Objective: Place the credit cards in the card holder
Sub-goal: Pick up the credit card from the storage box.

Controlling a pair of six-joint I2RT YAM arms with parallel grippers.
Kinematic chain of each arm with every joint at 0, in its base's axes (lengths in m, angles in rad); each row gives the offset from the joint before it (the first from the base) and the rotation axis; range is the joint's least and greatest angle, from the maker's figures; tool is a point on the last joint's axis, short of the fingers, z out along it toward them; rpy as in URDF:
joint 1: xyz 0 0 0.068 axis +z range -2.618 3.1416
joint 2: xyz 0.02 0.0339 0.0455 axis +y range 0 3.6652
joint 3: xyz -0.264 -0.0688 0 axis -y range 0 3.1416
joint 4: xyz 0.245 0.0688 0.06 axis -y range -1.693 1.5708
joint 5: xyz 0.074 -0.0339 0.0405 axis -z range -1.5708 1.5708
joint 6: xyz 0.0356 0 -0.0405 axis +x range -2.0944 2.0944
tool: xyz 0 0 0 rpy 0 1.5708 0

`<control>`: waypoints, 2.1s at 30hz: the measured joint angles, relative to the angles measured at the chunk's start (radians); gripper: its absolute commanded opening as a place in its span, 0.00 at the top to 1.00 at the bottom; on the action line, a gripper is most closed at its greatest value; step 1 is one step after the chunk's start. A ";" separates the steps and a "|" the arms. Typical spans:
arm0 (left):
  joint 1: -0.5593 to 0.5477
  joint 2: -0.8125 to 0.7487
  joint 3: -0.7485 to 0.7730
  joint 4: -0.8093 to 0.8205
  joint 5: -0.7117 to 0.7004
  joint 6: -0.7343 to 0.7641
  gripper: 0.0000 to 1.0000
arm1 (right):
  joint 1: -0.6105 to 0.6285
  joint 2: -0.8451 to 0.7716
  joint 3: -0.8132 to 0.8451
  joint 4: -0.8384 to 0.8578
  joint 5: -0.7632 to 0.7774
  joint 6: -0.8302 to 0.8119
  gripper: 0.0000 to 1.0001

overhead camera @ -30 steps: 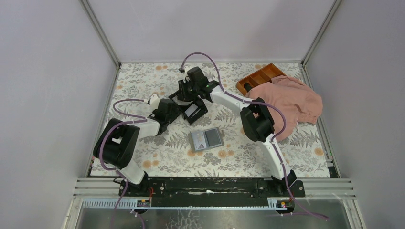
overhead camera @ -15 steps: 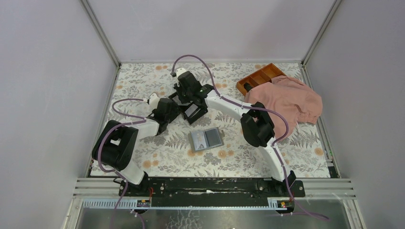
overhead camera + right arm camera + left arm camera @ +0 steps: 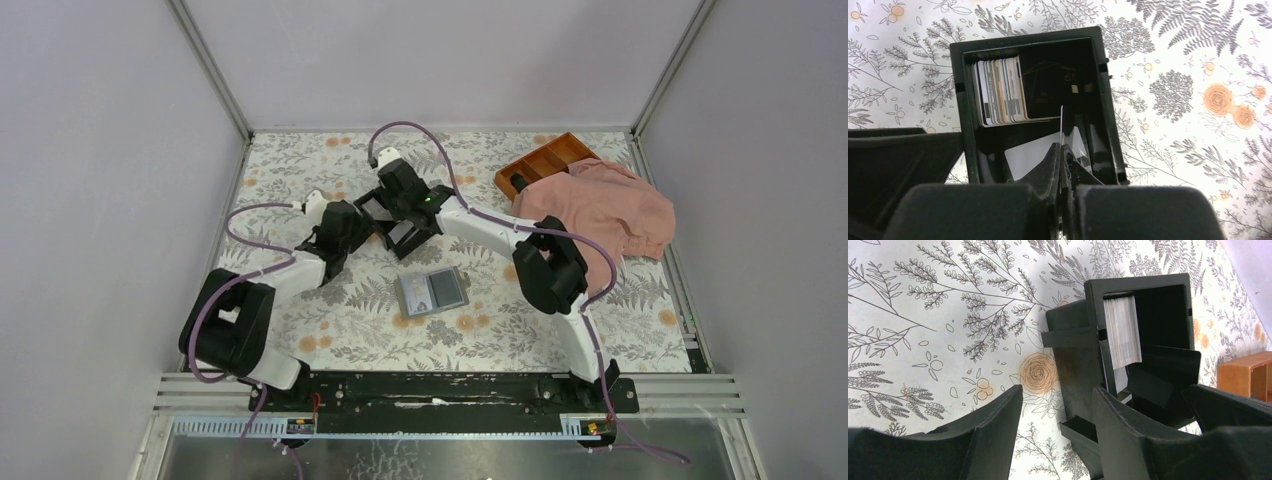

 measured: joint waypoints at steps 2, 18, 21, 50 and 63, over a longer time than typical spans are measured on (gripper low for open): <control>0.000 -0.020 0.000 -0.015 0.000 0.004 0.38 | 0.000 -0.019 -0.024 0.015 0.013 -0.005 1.00; 0.001 -0.249 -0.031 -0.061 0.099 0.025 0.37 | 0.002 -0.430 -0.394 0.111 -0.031 0.050 1.00; 0.001 -0.294 -0.032 -0.106 0.173 0.023 0.37 | 0.011 -0.581 -0.556 0.151 -0.052 0.068 1.00; -0.005 -0.587 0.057 -0.510 0.817 -0.226 0.36 | 0.602 -0.896 -0.883 0.300 0.469 -0.193 1.00; -0.014 -0.626 -0.035 -0.505 0.933 -0.304 0.36 | 0.663 -0.822 -0.907 0.455 0.573 -0.373 1.00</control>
